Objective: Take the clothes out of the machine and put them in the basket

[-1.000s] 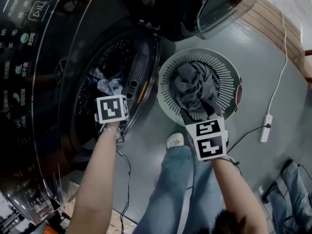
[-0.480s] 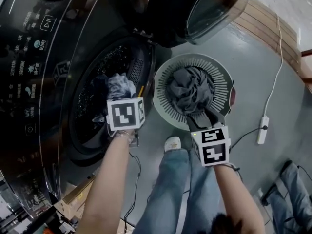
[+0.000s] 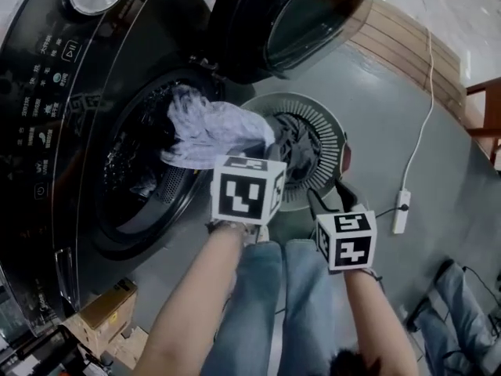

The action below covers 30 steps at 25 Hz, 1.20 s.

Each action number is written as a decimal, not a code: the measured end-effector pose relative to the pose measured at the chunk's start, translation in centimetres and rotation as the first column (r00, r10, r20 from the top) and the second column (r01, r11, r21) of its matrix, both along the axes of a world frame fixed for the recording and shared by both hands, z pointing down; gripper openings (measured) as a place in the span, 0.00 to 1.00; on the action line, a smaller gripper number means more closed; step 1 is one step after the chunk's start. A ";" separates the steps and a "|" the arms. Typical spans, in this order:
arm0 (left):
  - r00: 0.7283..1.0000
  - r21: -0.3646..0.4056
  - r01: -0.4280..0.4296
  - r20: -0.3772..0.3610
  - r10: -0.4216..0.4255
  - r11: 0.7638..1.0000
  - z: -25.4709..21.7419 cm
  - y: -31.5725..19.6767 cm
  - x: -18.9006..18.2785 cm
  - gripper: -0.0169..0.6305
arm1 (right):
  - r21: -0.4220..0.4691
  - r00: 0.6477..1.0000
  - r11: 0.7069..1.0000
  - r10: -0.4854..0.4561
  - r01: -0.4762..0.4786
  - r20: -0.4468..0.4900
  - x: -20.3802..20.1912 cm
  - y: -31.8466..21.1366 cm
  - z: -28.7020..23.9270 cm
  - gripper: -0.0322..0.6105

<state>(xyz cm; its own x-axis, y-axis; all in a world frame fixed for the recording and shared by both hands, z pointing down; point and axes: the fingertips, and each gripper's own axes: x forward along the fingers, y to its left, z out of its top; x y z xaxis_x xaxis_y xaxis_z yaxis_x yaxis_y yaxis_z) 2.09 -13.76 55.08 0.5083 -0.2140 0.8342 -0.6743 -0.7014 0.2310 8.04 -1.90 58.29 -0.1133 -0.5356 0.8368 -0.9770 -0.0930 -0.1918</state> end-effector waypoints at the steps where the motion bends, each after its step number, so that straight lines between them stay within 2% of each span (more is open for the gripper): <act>1: 0.999 -0.013 -0.019 -0.032 0.018 1.000 -0.4 0.9 1.5 0.07 | -0.002 1.000 1.000 0.005 -0.005 -0.011 0.9 0.4 -0.1 0.43; 3: 0.994 -0.033 -0.065 -0.089 0.062 0.997 -1.2 2.9 4.2 0.07 | -0.005 1.000 1.000 0.017 -0.018 -0.022 2.3 1.3 -0.3 0.43; 5: 0.987 -0.025 -0.122 -0.112 0.119 0.992 -1.7 4.7 6.3 0.07 | -0.010 0.999 0.999 0.031 -0.032 -0.027 3.4 2.2 -0.4 0.43; 7: 0.981 -0.006 -0.167 -0.105 0.165 0.986 -1.6 6.1 7.4 0.07 | -0.018 0.998 0.999 0.046 -0.047 -0.030 4.2 3.2 -0.3 0.43; 10: 0.983 0.001 -0.174 -0.065 0.173 0.985 -0.6 6.9 7.6 0.08 | -0.029 0.998 0.998 0.062 -0.063 -0.031 5.0 4.3 -0.2 0.43; 11: 0.985 0.000 -0.167 -0.049 0.167 0.986 -0.1 6.9 7.4 0.12 | -0.031 0.997 0.997 0.064 -0.065 -0.030 5.2 4.5 -0.1 0.43; 12: 0.987 -0.002 -0.158 -0.038 0.158 0.987 0.2 6.8 7.2 0.25 | -0.032 0.997 0.997 0.065 -0.066 -0.030 5.3 4.7 -0.1 0.43; 13: 0.988 -0.006 -0.148 -0.032 0.148 0.989 0.5 6.7 6.9 0.41 | -0.033 0.997 0.997 0.066 -0.067 -0.029 5.3 4.8 0.0 0.43; 14: 0.990 -0.008 -0.140 -0.026 0.140 0.990 0.8 6.5 6.6 0.50 | -0.033 0.997 0.997 0.067 -0.068 -0.027 5.3 4.9 0.1 0.43; 15: 0.991 -0.006 -0.135 -0.019 0.135 0.991 1.0 6.3 6.3 0.53 | -0.033 0.997 0.997 0.068 -0.069 -0.025 5.2 4.9 0.3 0.43; 19: 0.993 0.020 -0.116 0.035 0.115 0.993 1.8 4.9 3.9 0.55 | -0.032 0.998 0.997 0.065 -0.066 -0.009 4.3 4.6 0.6 0.43; 23: 0.987 0.048 -0.108 0.125 0.101 0.993 2.9 3.4 -0.1 0.55 | -0.031 0.999 0.999 0.038 -0.038 0.006 2.5 3.8 0.8 0.43; 26: 0.973 0.079 -0.114 0.210 0.095 0.990 3.7 2.1 -3.7 0.55 | -0.031 1.000 0.999 0.013 -0.012 0.017 0.9 2.9 1.0 0.42; 30: 0.941 0.151 -0.123 0.332 0.067 0.981 4.9 -0.6 -9.3 0.56 | -0.031 1.000 0.999 -0.011 0.011 0.017 -0.9 1.8 1.5 0.42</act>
<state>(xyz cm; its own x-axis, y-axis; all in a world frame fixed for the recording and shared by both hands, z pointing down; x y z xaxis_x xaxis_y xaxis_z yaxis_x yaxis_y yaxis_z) -7.23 -14.40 60.00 0.2413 -0.3285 0.9131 -0.6210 -0.7754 -0.1149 7.12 -0.05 59.84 -0.1336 -0.5079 0.8510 -0.9746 -0.0882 -0.2057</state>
